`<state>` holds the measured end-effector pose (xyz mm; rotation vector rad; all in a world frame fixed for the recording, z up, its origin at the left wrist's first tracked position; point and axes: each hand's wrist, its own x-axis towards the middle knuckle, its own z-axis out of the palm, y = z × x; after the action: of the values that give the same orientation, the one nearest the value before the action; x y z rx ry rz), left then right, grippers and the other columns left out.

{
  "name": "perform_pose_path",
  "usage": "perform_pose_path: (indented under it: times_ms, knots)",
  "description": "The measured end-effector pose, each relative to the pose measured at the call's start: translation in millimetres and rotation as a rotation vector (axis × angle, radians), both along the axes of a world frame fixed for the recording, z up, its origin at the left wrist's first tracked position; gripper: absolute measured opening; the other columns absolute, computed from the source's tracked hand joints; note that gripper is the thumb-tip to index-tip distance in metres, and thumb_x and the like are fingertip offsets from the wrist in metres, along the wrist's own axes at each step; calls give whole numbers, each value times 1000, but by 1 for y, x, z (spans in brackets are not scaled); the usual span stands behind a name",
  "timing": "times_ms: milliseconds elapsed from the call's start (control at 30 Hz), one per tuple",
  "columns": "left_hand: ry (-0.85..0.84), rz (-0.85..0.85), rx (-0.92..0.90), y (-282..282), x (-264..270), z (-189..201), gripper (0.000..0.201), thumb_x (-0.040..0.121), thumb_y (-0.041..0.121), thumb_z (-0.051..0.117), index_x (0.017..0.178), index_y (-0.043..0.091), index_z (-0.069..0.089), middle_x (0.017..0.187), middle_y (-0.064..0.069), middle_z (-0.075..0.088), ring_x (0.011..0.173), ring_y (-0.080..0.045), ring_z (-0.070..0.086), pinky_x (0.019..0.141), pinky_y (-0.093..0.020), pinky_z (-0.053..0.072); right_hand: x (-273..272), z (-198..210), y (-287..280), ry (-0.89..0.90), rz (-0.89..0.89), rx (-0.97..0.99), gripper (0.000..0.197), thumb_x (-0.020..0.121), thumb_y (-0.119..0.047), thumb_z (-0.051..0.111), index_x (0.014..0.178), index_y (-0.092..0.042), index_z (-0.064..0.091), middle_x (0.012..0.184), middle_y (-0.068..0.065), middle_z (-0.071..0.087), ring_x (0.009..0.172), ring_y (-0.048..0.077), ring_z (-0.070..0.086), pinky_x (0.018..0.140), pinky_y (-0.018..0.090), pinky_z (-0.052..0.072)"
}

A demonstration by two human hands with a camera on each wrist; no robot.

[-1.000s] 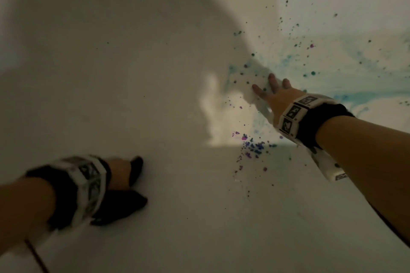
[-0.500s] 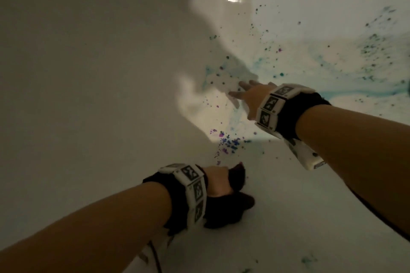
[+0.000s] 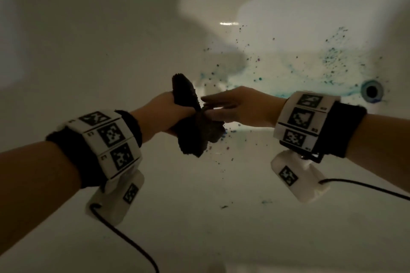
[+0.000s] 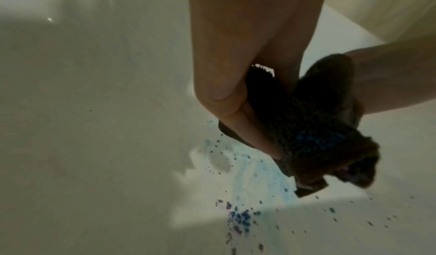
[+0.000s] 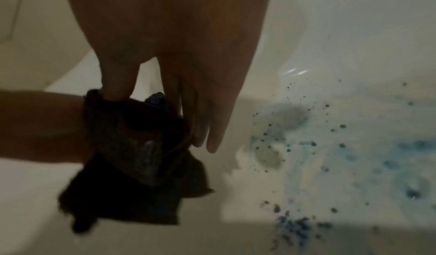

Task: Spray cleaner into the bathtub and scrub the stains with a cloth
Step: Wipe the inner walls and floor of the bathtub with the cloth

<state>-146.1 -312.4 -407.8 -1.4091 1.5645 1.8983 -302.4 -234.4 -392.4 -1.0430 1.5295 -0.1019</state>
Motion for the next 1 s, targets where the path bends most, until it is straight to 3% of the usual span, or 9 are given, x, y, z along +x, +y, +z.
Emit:
perform_pose_path:
  times_ms: [133, 267, 400, 500, 567, 733, 833, 933, 1000]
  knots:
    - [109, 60, 117, 17, 0, 25, 26, 93, 17, 51, 117, 12, 59, 101, -10, 71, 89, -23, 70, 84, -40, 56, 14, 20, 1, -57, 22, -20, 52, 82, -41, 63, 130, -29, 51, 116, -8, 63, 104, 9, 58, 94, 22, 42]
    - [222, 229, 394, 27, 13, 44, 26, 78, 15, 52, 102, 10, 58, 94, -10, 73, 88, -25, 69, 87, -39, 54, 18, 29, 21, -14, -103, -80, 73, 76, -18, 74, 138, -31, 39, 108, -15, 57, 99, 7, 53, 88, 19, 41]
    - [263, 174, 550, 40, 26, 57, 55, 77, 21, 49, 128, 0, 46, 132, -17, 54, 117, -30, 56, 93, -36, 51, 24, 41, 43, -11, -215, -142, 80, 75, -1, 71, 139, -34, 36, 108, -14, 54, 101, 6, 50, 88, 20, 39]
    - [205, 160, 538, 48, 29, 69, 44, 84, 22, 57, 126, 10, 52, 127, -9, 60, 117, -22, 57, 98, -36, 47, 23, 53, 48, 28, -150, -181, 74, 75, 7, 67, 136, -29, 45, 109, -11, 56, 103, 7, 51, 91, 23, 40]
    - [64, -6, 378, 47, 35, 77, 35, 81, 20, 63, 116, 17, 59, 119, -2, 64, 115, -16, 58, 101, -34, 45, 17, 58, 50, 52, -45, -158, 66, 77, 6, 64, 132, -28, 50, 111, -7, 60, 104, 10, 54, 97, 28, 42]
    - [-429, -915, 124, 57, 60, 81, 46, 93, 26, 55, 137, 29, 44, 139, 9, 46, 127, -8, 42, 109, -23, 28, 2, 68, 71, 16, 321, -7, 58, 86, -5, 58, 134, -35, 46, 102, -9, 60, 99, 14, 58, 97, 30, 43]
    - [-529, -952, 203, 77, 70, 77, 52, 86, 38, 63, 135, 30, 49, 128, 10, 56, 114, -6, 52, 103, -20, 38, 8, 76, 91, -131, 538, -25, 60, 87, -8, 56, 138, -34, 40, 109, 1, 63, 98, 18, 59, 93, 30, 46]
    - [-550, -943, 187, 81, 67, 68, 52, 82, 35, 68, 132, 29, 52, 101, 14, 63, 80, -1, 54, 87, -17, 46, 23, 73, 109, -171, 732, -36, 55, 91, -17, 52, 143, -25, 34, 123, 12, 49, 108, 26, 49, 92, 31, 38]
    - [-602, -937, 242, 79, 59, 65, 51, 83, 30, 68, 132, 27, 52, 115, 6, 62, 76, -2, 51, 89, -20, 48, 34, 65, 117, -245, 749, -23, 47, 95, -24, 47, 141, -18, 37, 126, 13, 44, 109, 29, 45, 84, 30, 35]
